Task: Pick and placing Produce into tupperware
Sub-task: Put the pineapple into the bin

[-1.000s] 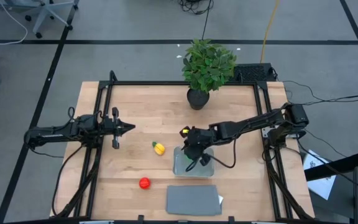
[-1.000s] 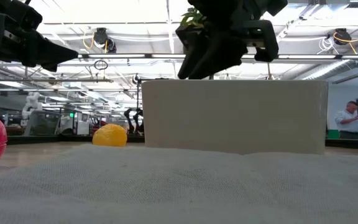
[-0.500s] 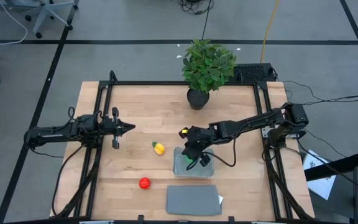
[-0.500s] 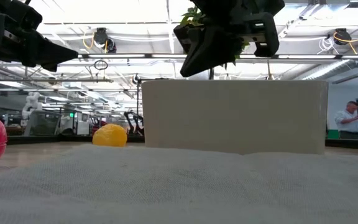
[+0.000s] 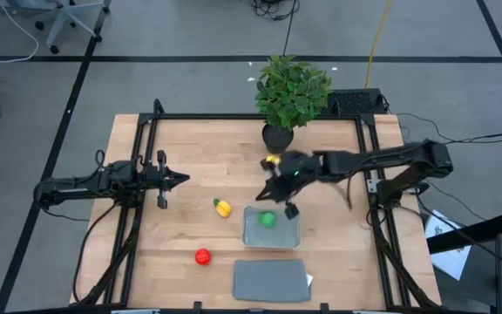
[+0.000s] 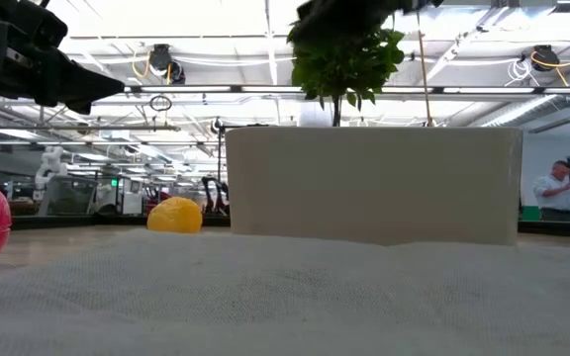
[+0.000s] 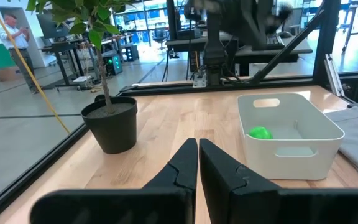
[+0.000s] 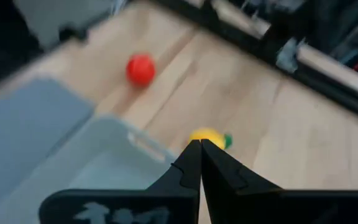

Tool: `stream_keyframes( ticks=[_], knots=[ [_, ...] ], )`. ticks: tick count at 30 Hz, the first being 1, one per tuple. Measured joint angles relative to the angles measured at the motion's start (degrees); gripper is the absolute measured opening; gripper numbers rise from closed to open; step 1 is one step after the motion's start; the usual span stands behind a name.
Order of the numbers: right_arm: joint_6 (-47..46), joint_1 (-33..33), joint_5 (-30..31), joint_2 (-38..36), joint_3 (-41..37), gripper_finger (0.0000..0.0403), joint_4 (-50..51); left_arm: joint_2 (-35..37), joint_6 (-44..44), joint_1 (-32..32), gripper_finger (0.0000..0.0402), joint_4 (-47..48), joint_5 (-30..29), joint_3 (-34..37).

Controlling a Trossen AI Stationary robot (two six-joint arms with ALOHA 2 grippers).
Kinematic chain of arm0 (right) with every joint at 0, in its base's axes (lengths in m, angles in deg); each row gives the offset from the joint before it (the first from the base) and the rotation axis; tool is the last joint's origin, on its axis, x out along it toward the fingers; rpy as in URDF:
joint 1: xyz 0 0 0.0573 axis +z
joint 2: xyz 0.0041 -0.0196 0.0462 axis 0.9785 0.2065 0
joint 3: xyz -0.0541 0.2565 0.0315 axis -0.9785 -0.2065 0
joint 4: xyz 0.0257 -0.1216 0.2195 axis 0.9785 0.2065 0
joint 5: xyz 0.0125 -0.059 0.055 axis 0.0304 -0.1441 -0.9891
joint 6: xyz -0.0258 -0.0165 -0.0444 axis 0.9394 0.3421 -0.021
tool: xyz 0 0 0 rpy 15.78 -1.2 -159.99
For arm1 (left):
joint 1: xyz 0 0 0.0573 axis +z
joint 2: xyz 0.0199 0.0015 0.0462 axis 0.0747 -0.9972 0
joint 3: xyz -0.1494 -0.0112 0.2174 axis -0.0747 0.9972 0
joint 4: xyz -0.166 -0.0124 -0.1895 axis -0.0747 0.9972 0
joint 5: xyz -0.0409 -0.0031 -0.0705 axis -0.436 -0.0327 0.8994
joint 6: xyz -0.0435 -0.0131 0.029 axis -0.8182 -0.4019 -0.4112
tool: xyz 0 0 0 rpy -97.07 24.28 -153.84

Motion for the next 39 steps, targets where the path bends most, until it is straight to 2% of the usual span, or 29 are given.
stream_keyframes(
  ticks=[4,9,15,17,19,21,25,30,35,39],
  knots=[
    [-4.2,-1.18,0.72,-6.02,-3.48,0.0,-6.33,0.0,0.01,-0.02,0.0021,0.0,0.0,0.0],
    [-10.54,-1.4,6.99,-14.41,-11.54,0.0,-15.34,0.0,0.01,0.0,0.0021,0.0,-0.02,0.0],
    [-17.3,-2.26,7.67,-24.91,-22.24,0.0,-23.37,0.0,0.01,0.0,0.0021,-0.08,-0.49,0.0],
    [-19.24,-2.42,11.48,-28.45,-25.51,0.0,-25.98,0.0,0.03,-0.01,0.0021,-0.09,-0.49,0.0],
    [-21.08,-2.75,15.98,-31.93,-28.39,0.0,-26.82,0.0,-0.01,0.0,0.0021,-0.11,-0.5,0.0],
    [-21.43,-3.01,17.81,-35.47,-31.02,0.0,-26.54,0.0,-0.03,0.0,0.0021,-0.11,-0.63,0.0],
    [-19.61,-2.99,17.71,-43.56,-36.41,0.0,-26.97,0.0,-0.35,0.0,0.0021,-0.11,-1.03,0.0],
    [-22.62,-4.02,17.51,-52.07,-43.71,0.0,-29.82,0.0,-0.54,0.0,0.0021,-0.11,-1.03,0.0],
    [-29.13,-5.24,17.49,-56.07,-47.68,0.0,-30.24,0.0,-0.47,0.0,0.0021,-0.11,-1.07,0.0],
    [-29.83,-5.13,17.58,-56.6,-49.78,0.0,-26.82,0.0,-0.51,0.0,0.0021,-0.11,-1.09,0.0]
  ],
)
